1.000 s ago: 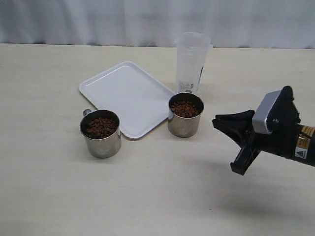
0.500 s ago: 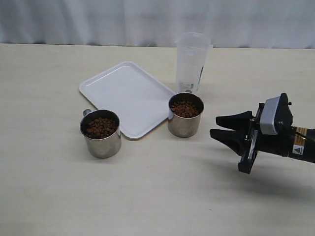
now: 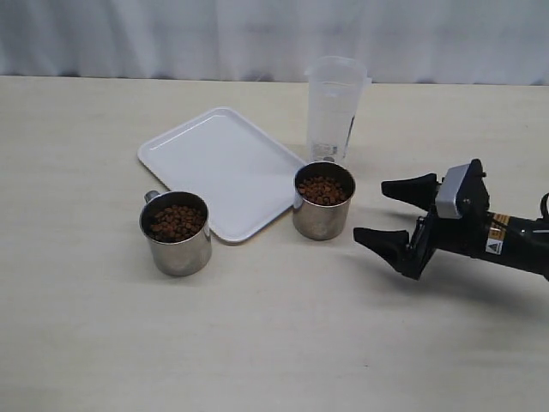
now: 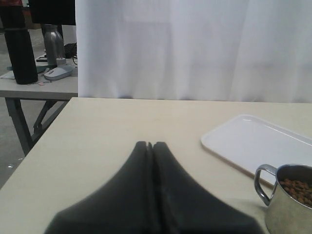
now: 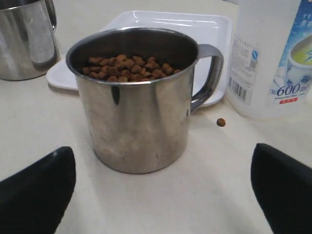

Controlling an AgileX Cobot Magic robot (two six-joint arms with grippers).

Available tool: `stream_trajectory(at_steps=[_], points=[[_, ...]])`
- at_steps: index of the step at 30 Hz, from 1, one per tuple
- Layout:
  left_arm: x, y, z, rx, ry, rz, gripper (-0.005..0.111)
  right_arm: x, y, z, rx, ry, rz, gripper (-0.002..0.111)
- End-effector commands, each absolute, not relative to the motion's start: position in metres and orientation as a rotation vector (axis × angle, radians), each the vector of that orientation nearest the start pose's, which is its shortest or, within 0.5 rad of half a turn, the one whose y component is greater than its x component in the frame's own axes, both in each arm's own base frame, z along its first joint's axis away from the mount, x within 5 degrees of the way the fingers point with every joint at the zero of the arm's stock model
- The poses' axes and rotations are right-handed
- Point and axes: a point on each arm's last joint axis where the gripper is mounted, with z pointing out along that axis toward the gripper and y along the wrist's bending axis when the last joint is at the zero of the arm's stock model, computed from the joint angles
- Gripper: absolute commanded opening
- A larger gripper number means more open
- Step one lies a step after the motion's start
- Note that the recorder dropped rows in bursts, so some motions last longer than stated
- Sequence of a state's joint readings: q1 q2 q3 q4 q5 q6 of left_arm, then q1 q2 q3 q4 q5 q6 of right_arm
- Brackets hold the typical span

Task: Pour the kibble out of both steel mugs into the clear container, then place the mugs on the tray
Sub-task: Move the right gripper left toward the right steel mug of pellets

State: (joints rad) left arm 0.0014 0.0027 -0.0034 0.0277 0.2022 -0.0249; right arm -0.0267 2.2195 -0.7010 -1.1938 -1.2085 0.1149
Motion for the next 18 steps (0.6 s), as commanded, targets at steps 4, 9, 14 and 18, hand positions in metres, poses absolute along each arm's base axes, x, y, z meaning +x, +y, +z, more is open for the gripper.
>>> stream_trajectory(at_steps=[4,9,14,18], points=[[0.056,0.001,0.195,-0.004,1.68,0.014,0.0,0.306,0.078,0.05,-1.072,1.598,0.746,0.11],[0.056,0.001,0.195,-0.004,1.68,0.014,0.0,0.314,0.107,0.046,-1.084,1.564,0.754,0.11],[0.056,0.001,0.195,-0.004,1.68,0.014,0.0,0.317,0.119,0.041,-1.04,1.582,0.746,0.11],[0.056,0.001,0.195,-0.004,1.68,0.014,0.0,0.316,0.131,0.041,-1.055,1.561,0.73,0.11]])
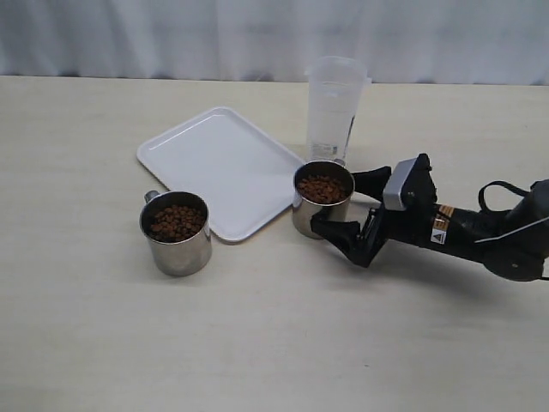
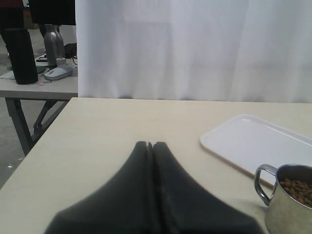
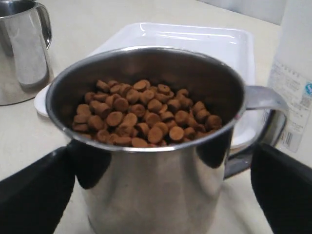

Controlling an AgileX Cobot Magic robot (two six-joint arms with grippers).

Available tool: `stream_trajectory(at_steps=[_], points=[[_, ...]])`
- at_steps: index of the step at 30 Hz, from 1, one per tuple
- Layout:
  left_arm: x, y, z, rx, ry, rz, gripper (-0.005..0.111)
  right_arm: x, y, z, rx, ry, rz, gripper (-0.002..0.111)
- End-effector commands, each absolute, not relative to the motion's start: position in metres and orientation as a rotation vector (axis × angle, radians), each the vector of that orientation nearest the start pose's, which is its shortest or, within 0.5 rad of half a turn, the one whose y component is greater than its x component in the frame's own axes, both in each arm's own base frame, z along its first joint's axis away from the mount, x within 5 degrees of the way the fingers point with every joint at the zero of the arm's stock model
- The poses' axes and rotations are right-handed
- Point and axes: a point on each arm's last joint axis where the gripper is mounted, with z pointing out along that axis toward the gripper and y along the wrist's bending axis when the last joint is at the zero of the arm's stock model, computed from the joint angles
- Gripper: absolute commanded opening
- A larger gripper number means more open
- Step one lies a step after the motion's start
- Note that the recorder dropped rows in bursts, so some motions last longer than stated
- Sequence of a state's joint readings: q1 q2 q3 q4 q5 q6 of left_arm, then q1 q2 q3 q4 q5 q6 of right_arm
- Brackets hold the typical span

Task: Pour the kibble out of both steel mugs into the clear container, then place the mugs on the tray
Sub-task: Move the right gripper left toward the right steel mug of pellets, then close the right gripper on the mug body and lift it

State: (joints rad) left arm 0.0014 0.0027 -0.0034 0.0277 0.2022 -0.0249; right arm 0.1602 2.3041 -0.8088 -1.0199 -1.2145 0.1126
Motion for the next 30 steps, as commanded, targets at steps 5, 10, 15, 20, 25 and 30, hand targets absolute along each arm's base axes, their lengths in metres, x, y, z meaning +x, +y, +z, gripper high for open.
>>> stream_trajectory(at_steps=[5,10,15,20,25,30], points=[[0.056,0.001,0.195,-0.004,1.68,0.014,0.0,0.318,0.14,0.043,-1.08,1.529,0.729,0.11],[0.056,0.001,0.195,-0.004,1.68,0.014,0.0,0.319,0.144,0.044,-1.06,1.532,0.717,0.11],[0.056,0.001,0.195,-0.004,1.68,0.014,0.0,0.319,0.146,0.044,-1.048,1.535,0.709,0.11],[0.056,0.001,0.195,-0.004,1.68,0.014,0.0,0.319,0.146,0.044,-1.05,1.534,0.71,0.11],[0.056,0.001,0.195,-0.004,1.68,0.014,0.0,0.319,0.146,0.044,-1.01,1.569,0.749,0.058],[0.056,0.001,0.195,-0.004,1.68,0.014,0.0,0.321,0.146,0.05,-0.959,1.591,0.777,0.005]])
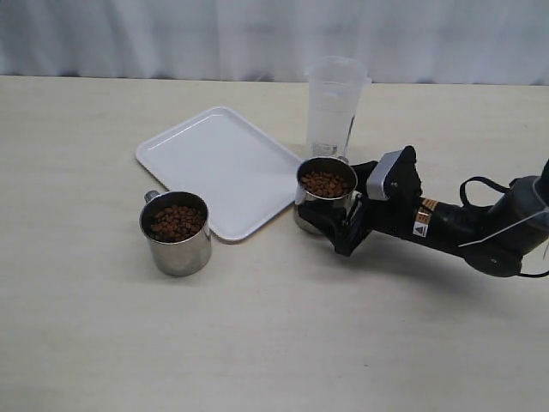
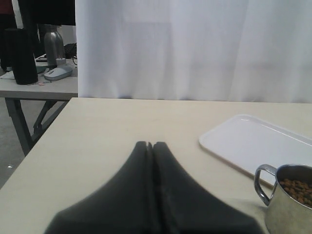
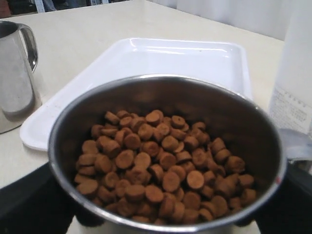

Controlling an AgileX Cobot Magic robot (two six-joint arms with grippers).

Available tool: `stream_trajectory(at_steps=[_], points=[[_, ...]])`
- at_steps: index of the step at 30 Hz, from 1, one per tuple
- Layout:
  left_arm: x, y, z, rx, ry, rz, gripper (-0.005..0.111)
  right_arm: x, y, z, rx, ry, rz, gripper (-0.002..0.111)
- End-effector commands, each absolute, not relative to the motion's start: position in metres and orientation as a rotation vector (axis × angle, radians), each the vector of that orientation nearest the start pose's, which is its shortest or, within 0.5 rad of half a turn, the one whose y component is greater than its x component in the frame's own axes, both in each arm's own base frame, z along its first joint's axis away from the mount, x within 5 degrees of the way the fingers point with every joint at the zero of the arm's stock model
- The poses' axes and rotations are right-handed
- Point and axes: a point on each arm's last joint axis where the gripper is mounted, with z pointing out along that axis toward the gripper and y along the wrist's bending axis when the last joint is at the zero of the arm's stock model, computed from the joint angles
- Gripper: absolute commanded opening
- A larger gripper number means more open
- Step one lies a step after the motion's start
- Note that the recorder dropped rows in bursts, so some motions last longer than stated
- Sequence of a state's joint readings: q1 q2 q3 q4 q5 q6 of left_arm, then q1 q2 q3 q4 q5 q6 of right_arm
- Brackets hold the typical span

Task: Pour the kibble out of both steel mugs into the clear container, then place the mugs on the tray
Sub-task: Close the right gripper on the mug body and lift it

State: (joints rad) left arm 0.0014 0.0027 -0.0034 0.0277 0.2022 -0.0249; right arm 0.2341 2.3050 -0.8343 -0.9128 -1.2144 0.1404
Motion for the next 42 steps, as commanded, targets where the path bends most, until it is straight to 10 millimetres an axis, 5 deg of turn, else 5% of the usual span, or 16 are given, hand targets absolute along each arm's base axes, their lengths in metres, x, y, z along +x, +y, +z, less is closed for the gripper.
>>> stream_trajectory(at_steps=[1,17,24,31,42], points=[[0.056,0.001,0.195,-0.004,1.68,0.014,0.0,0.321,0.146,0.052,-0.959,1.585,0.775,0.005],[0.056,0.001,0.195,-0.004,1.68,0.014,0.0,0.295,0.131,0.098,-0.829,1.593,0.699,0.004],[0.056,0.001,0.195,-0.004,1.68,0.014,0.0,0.268,0.113,0.134,-0.676,1.59,0.582,0.004],[0.056,0.001,0.195,-0.004,1.68,0.014,0.0,0.245,0.1,0.148,-0.714,1.751,0.461,0.004],[0.056,0.001,0.195,-0.004,1.68,0.014,0.0,0.195,0.084,0.17,-0.656,1.727,0.413,0.004]])
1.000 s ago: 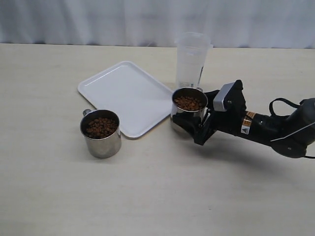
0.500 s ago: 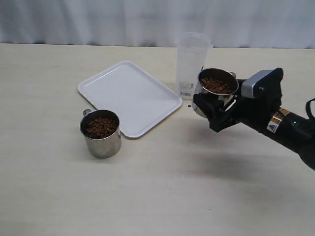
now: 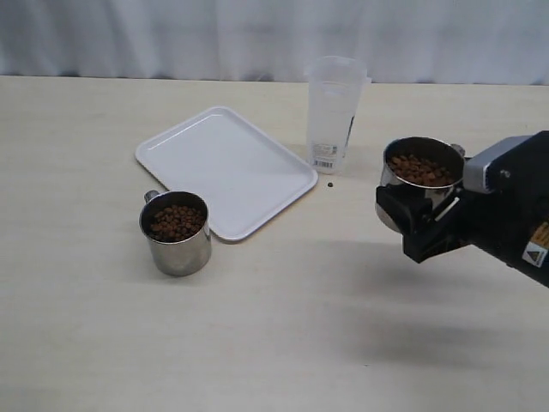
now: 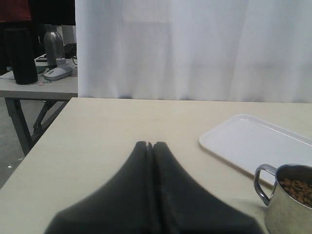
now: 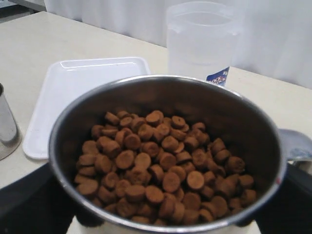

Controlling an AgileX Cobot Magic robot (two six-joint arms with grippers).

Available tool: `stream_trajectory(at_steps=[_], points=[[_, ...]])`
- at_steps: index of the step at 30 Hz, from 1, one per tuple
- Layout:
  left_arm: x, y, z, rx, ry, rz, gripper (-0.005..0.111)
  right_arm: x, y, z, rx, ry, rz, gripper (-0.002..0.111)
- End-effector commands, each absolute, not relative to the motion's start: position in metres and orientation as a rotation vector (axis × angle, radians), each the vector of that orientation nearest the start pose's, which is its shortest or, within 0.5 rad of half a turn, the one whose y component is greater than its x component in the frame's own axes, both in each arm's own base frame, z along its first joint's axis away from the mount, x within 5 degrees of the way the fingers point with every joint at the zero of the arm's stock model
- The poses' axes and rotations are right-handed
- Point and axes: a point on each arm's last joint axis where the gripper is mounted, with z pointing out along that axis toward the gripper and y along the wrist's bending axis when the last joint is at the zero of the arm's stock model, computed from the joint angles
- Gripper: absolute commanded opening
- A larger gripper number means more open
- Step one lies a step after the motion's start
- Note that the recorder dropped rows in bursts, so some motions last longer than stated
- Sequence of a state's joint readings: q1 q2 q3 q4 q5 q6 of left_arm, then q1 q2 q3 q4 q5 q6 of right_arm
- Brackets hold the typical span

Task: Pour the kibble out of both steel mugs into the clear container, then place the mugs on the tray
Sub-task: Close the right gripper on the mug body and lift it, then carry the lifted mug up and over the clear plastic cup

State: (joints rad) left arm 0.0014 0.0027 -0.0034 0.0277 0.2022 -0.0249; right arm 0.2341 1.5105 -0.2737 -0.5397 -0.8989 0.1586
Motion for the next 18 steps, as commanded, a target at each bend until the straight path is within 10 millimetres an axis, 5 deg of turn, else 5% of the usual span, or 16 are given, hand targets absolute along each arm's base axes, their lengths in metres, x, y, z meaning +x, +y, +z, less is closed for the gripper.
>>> stream_trajectory(at_steps=[1,11,18], points=[[0.056,0.001,0.195,-0.004,1.68,0.014,0.0,0.192,0.083,0.171,-0.661,1.727,0.407,0.004],[0.056,0.001,0.195,-0.004,1.68,0.014,0.0,0.161,0.076,0.178,-0.662,1.674,0.394,0.004],[0.056,0.001,0.195,-0.004,1.68,0.014,0.0,0.158,0.074,0.178,-0.659,1.686,0.387,0.004]])
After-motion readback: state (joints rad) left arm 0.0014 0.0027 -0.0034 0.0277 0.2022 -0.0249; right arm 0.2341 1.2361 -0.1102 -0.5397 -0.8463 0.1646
